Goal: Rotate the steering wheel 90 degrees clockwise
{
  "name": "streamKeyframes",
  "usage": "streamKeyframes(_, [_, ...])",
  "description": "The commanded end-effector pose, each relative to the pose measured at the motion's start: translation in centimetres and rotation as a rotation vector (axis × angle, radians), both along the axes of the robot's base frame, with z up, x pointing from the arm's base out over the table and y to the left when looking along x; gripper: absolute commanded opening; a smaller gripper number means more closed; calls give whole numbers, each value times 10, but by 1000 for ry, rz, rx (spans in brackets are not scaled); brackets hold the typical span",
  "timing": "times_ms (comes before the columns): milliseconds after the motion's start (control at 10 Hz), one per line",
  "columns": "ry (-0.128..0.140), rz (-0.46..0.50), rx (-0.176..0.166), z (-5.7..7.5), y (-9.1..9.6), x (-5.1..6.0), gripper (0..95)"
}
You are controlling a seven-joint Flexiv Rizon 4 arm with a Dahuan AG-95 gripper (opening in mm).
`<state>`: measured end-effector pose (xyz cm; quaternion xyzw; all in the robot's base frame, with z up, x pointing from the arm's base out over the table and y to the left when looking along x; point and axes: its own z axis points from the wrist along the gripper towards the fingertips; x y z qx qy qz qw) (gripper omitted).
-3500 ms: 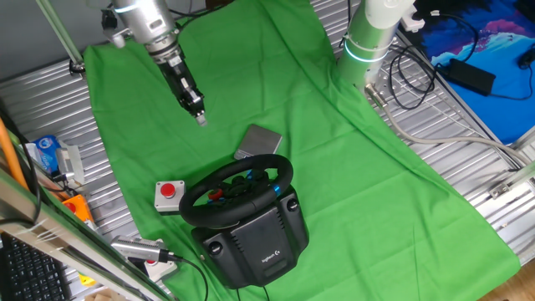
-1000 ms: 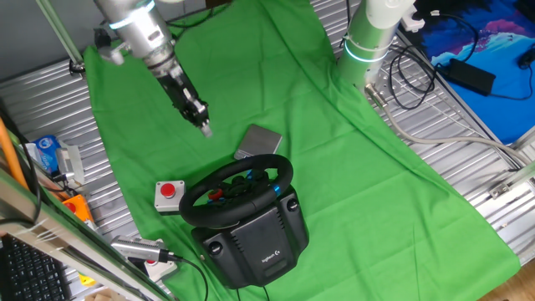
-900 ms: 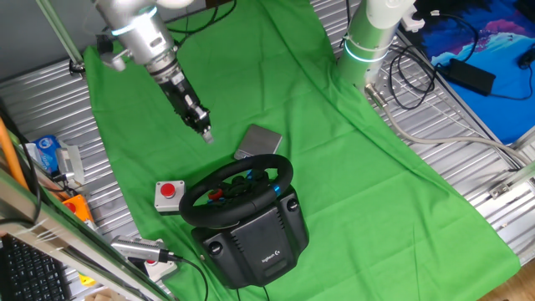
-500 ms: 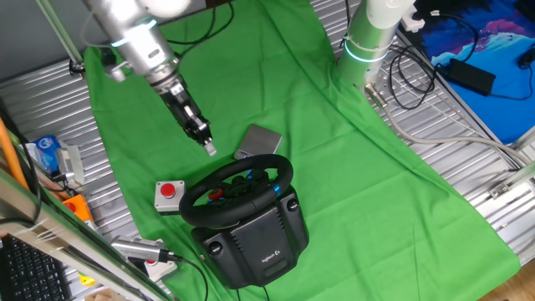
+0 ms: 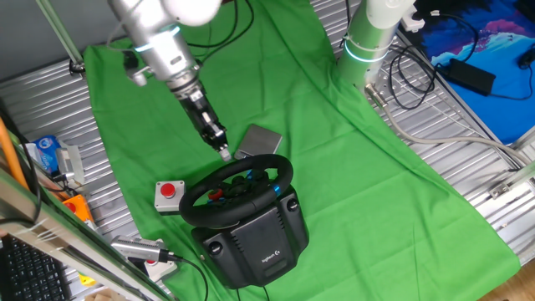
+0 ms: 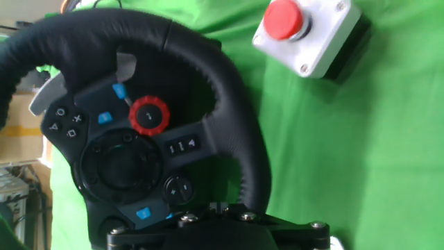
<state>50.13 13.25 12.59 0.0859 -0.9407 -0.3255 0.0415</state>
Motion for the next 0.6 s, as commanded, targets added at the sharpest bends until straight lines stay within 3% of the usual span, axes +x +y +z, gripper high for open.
streamKeyframes(100, [-1,-7,-1,-4,7,-6,0])
streamKeyframes(600, [7,-26,3,-8,13,-13,0])
